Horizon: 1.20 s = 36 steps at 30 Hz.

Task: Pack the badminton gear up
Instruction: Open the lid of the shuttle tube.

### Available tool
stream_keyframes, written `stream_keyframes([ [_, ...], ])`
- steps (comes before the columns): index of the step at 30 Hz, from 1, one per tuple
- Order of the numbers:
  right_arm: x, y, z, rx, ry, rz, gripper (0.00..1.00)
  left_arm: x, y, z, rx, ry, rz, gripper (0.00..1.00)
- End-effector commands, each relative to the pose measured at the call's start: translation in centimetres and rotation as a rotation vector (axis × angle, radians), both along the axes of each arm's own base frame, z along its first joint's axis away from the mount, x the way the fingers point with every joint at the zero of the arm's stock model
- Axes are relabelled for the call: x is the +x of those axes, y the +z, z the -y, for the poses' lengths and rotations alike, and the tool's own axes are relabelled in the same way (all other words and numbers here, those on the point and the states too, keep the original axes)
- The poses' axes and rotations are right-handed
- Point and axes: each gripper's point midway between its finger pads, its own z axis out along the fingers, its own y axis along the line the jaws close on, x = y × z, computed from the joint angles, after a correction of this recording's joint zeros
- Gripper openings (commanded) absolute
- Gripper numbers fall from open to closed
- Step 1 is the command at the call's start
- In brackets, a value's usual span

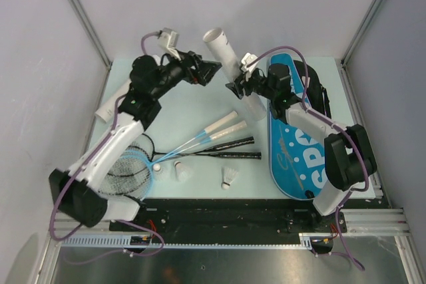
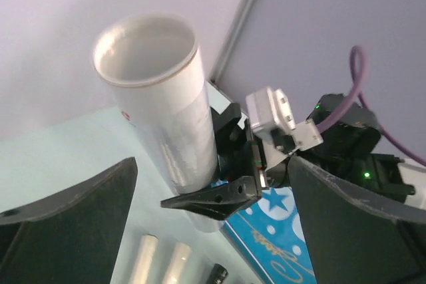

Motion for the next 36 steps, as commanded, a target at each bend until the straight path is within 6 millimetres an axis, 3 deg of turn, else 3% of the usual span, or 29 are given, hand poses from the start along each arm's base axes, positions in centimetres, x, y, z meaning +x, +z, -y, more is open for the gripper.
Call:
stream_keyframes([
  [1, 0.5, 1.6, -0.3, -0.052, 0.080, 0.165, 0.39, -2.6, 3.5, -4.8, 0.096, 0.157, 0.156, 1.00],
  [3, 0.6, 0.9, -0.4, -0.072, 0.100, 0.174, 0.39, -3.9, 5.0, -5.8, 0.096, 0.128, 0.201, 0.85],
  [5, 0.6, 0.5, -0.4, -0.103, 0.119, 0.195, 0.39, -4.7, 5.8, -5.4, 0.103, 0.041, 0.220, 0.76],
  [12, 0.8, -0.3, -0.3, -0.138, 0.131, 0.215, 0.39, -2.7, 3.1, -3.4, 0.197, -0.081, 0.045, 0.75],
  [16, 0.5, -0.5, -0.4, -0.144, 0.148, 0.213, 0.39, -1.7, 1.8, -2.3, 0.206, -0.105, 0.006, 0.63],
  [30, 0.3, -0.9, -0.8, -0.163, 0.172, 0.231, 0.39, -0.3, -0.7, -1.7, 0.367, -0.022, 0.067, 0.45],
  [34, 0.6, -1.3, -0.8, -0.179, 0.167, 0.250, 0.43, -0.4, -1.4, -1.3, 0.395, -0.057, 0.043, 0.20],
  [36, 1.0, -1.5, -0.8, -0.184, 0.153, 0.254, 0.50, -0.5, -1.6, -1.3, 0.401, -0.063, 0.040, 0.15],
])
